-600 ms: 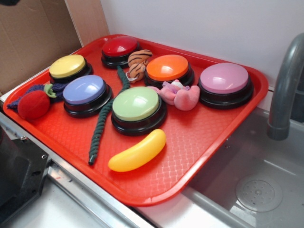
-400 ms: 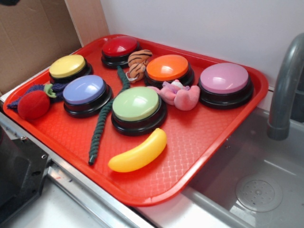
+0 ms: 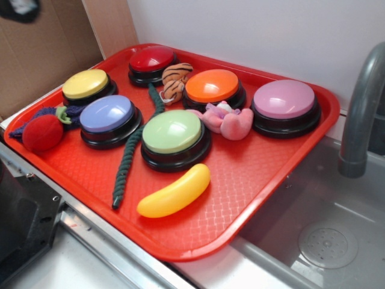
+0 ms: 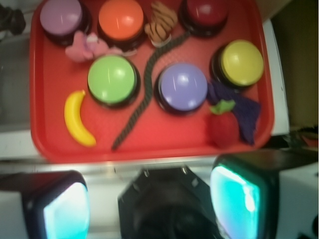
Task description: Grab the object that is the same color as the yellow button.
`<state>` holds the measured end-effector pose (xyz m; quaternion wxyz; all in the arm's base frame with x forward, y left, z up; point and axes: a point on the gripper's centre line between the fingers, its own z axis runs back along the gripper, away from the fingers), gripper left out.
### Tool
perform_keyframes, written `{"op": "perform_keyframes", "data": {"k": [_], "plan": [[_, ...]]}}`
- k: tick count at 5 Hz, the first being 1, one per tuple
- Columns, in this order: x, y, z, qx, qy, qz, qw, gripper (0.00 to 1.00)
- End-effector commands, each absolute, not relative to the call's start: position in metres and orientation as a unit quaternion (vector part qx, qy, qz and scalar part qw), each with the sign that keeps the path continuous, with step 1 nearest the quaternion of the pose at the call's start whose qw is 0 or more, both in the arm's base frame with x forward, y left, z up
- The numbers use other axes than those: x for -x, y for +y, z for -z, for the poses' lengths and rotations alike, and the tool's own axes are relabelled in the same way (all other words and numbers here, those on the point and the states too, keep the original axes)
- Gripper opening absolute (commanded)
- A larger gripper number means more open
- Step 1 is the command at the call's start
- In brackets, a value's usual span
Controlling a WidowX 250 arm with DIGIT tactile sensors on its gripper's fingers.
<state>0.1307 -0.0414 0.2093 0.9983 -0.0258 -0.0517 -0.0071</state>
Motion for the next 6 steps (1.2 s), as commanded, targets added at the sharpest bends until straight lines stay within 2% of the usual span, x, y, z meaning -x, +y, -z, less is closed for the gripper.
{"op": "perform_keyframes", "data": {"k": [1,2,3,4,5,6], "plan": [[-0.159,-0.104,-0.147,0.070,-0.094,-0.005,0.993,1.00],[-0.166,-0.125,-0.107,0.067,-0.087,-0.033,0.993,1.00],[-0.173,-0.144,-0.069,0.059,-0.038,-0.027,0.997,1.00],[-0.173,-0.150,-0.047,0.046,-0.035,-0.054,0.997,1.00],[-0.170,-0.147,-0.035,0.052,-0.037,-0.063,0.996,1.00],[-0.168,-0.150,-0.030,0.025,-0.036,-0.093,0.995,0.00]]}}
